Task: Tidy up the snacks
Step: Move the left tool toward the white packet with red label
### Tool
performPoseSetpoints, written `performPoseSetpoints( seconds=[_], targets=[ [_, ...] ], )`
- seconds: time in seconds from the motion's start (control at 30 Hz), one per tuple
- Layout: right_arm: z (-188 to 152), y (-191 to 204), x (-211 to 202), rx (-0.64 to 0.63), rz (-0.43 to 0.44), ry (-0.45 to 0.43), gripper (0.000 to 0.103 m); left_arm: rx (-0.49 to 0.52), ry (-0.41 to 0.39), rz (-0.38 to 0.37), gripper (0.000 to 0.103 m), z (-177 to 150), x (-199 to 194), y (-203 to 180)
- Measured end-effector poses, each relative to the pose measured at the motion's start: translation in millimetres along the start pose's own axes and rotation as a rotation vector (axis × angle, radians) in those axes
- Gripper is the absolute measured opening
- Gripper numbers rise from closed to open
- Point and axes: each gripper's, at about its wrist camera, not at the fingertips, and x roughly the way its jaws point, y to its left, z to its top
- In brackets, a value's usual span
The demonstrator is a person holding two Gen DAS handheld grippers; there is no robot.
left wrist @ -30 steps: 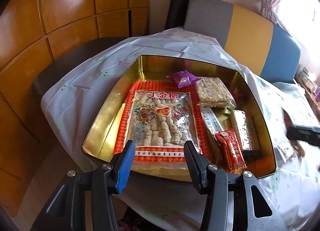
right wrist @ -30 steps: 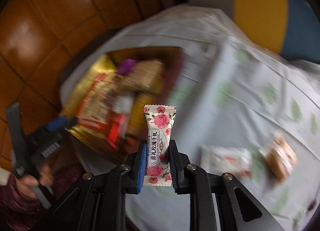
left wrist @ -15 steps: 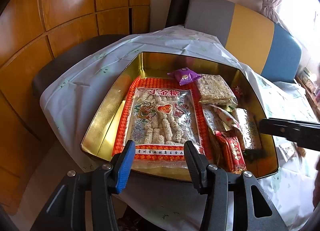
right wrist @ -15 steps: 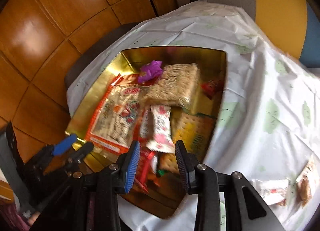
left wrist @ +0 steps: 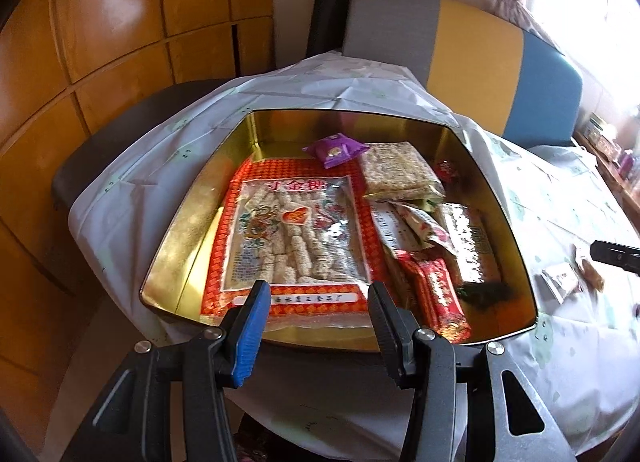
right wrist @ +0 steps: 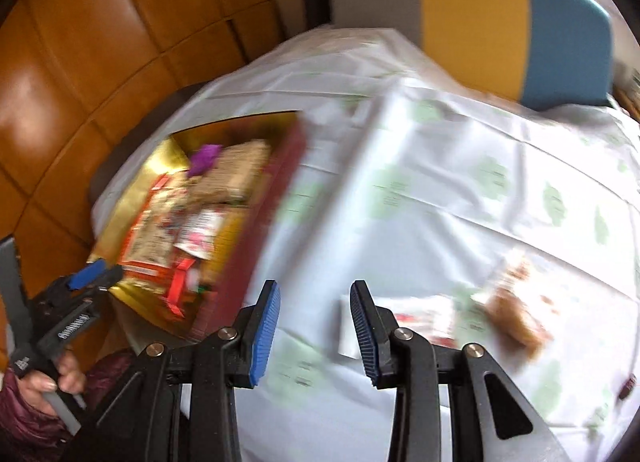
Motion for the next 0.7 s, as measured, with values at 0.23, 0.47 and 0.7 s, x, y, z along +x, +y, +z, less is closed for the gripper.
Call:
performPoseSetpoints(
  seconds=[0.23,0.47,0.7],
  targets=[
    [-14.9,-71.4,-20.5,0.094,-0.148,0.011,0.037,0.053,-0.010,-0.023,0.051,0.5,-5.6,-14.8],
    [-31.5,-134.9,-28.1,0.200,-0.250,0.032,0.037,0.131,-0.015,-0.049,0.051,1.0,-11.7,-40.1],
    [-33.9,-169.1,-26.4,0.340,-0.278,0.045,0.037,0.240,-0.018,-0.111,0.051,3.8,-18.0,-76.9]
  ],
)
